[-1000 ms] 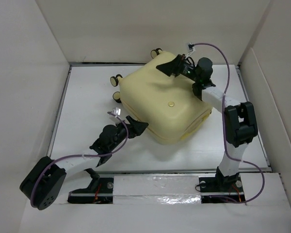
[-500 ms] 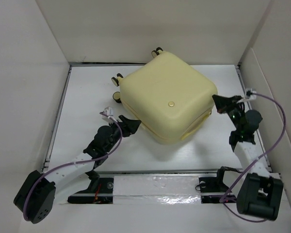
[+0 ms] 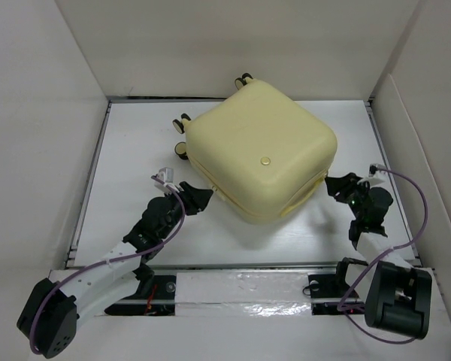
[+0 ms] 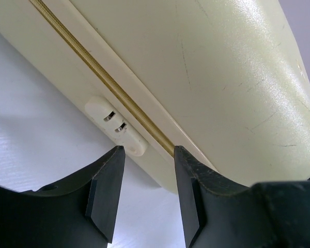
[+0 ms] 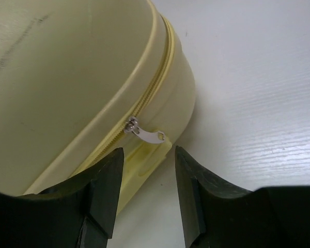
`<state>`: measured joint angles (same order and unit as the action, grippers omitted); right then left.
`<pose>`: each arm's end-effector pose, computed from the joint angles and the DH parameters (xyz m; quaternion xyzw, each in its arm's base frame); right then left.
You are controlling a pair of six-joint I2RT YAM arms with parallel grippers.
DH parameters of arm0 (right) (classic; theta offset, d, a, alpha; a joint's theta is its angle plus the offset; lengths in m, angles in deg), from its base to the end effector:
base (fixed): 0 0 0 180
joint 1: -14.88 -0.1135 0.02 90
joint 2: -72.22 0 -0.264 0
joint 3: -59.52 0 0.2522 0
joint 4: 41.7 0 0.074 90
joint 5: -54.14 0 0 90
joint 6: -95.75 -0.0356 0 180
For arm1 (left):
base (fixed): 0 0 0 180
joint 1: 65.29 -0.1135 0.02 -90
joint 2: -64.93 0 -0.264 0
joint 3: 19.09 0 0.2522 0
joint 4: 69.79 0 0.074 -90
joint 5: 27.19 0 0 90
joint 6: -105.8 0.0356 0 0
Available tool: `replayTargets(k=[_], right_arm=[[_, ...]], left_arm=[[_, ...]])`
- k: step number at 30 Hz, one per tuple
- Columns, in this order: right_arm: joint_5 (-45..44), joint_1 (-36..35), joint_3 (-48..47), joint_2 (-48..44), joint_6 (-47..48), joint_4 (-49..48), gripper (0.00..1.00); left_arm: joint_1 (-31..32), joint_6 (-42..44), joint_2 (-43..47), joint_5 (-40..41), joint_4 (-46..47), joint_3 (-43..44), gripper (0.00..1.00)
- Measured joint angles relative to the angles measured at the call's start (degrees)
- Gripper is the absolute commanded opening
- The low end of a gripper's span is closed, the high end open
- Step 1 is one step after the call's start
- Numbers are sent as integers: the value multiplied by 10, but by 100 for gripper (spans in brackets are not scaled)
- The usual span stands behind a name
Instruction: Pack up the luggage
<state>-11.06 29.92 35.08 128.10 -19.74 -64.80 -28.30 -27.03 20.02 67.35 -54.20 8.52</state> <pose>0.1896 -0.0355 0.1851 0.1243 0.7419 0.2200 0.6211 0.1481 -0.1080 0.2216 -0.0641 0.7147 -0.4247 0.5521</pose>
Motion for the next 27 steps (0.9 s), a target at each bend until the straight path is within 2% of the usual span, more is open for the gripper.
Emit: replayTargets(k=[7,13,18,23,24,25,27], right_arm=[[20,0,-30,110,2,-10,49],[43,0,-56,142,5,-13,48],[63,3,-84,163,17,-2,43],[74,3,-124,177,46,48,44],[73,2,-133,179,54,60,43],[73,0,-140,181,65,69,31],[76,-9,-158,184,85,87,21]], left_arm=[[0,3,-8,-15,1,0,41],[0,7,-31,-24,14,0,40],[0,8,-48,-31,22,0,40],[0,9,-57,-33,32,0,40],[0,9,-61,-33,34,0,40],[0,9,-64,-33,37,0,40],[0,9,-68,-32,38,0,40]])
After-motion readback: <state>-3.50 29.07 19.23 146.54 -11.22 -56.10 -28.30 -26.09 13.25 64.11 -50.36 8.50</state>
